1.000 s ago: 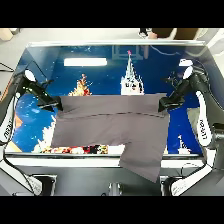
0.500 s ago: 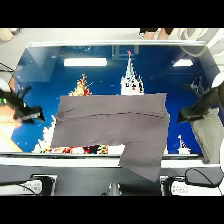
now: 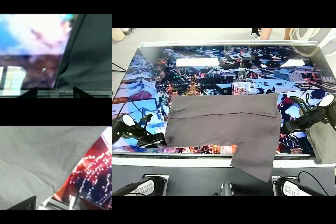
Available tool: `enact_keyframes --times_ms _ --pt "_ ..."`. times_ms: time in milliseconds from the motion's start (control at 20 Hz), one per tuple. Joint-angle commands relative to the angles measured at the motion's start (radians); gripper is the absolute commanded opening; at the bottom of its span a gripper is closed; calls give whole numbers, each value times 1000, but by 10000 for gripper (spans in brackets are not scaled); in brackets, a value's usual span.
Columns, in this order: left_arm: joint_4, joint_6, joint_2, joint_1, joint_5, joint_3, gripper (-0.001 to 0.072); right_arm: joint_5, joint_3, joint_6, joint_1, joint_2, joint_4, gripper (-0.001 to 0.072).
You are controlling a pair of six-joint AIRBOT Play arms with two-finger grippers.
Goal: Fold the shirts.
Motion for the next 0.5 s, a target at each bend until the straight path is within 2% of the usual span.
enact_keyframes --times_ms 0,50,150,200,250,400,450 --pt "-89 5 -6 -11 107 -35 516 -18 -15 -11 -1 8 25 528" --pt "-89 4 -7 -21 122 -35 514 -18 -15 -11 -1 8 25 528" --pt "-89 5 -7 -44 137 -35 460 -16 -15 -11 -1 8 25 528" --pt "-91 4 -7 -54 139 -35 391 -15 -15 -11 -1 8 25 528" --pt "-101 0 -7 -62 140 -35 375 -12 -15 -11 -1 8 25 529" --pt "-145 1 -6 -68 137 -35 69 39 -27 -13 -1 10 23 574" --pt "-145 0 -5 -68 136 -35 27 55 -63 -24 -1 26 23 611"
